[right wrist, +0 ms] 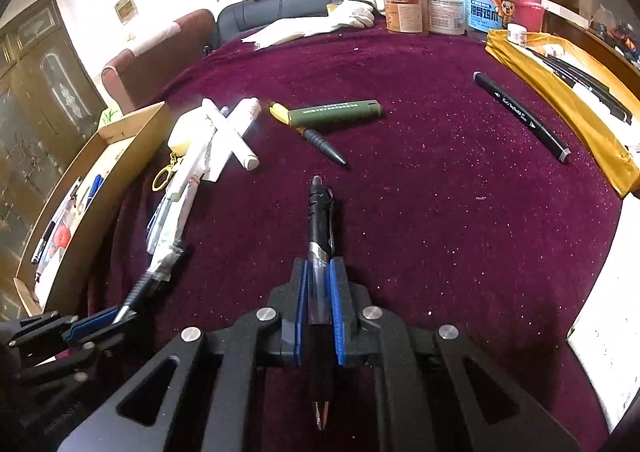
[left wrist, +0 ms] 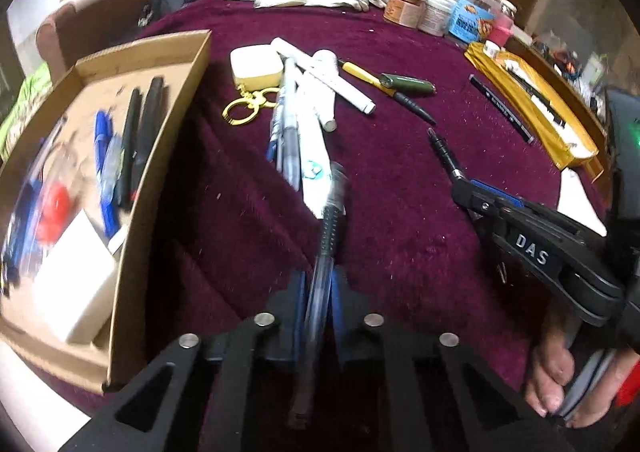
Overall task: Organize rigid objects
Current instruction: 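Grasp the clear gel pen with left tool while right tool grasps black pen, then carry the gel pen and black pen into the tray and open both tools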
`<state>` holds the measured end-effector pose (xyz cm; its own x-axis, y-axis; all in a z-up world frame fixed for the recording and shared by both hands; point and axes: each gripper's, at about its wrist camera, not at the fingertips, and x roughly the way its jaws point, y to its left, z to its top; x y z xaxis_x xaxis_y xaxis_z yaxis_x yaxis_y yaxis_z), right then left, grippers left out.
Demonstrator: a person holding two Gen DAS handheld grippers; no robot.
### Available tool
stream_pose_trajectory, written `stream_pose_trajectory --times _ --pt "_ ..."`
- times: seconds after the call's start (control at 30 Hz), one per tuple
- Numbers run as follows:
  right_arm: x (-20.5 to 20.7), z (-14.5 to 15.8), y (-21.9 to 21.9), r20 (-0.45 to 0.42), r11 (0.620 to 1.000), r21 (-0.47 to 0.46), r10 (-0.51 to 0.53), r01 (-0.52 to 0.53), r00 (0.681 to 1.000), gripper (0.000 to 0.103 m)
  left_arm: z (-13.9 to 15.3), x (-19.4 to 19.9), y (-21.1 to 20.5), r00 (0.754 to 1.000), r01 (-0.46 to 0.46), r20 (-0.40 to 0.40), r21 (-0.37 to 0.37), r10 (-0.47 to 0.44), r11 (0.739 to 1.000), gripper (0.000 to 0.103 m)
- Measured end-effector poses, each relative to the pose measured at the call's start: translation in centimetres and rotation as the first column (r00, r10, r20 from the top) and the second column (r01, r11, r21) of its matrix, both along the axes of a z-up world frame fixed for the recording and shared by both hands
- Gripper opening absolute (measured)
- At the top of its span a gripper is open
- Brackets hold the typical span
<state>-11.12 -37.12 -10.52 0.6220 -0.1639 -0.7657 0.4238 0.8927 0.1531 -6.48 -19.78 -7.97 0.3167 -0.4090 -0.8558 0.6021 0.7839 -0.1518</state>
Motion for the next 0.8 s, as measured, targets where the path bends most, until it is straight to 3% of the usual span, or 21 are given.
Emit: stream_pose_trajectory --times 0.5,0.6,0.8 --pt "-0.2 0.1 1.1 -0.015 0.998 -0.067 -0.002 0.001 1.0 0.011 -0.6 0.6 2.3 0.994 -0.053 -0.098 -0.144 0.04 0.988 0.01" --pt "-0.3 0.1 1.1 -0.006 0.998 -0.061 0.004 -0.004 1.0 0.011 -0.6 1.0 3.0 0.985 -0.087 -0.164 -0.168 0.059 0.982 0.008" --pt "-0.4 0.3 1.2 0.011 0.998 -0.058 0.026 -0.026 1.0 0.011 0.6 -0.2 5.0 0.975 -0.054 -0.224 -0.264 -0.007 0.963 0.007"
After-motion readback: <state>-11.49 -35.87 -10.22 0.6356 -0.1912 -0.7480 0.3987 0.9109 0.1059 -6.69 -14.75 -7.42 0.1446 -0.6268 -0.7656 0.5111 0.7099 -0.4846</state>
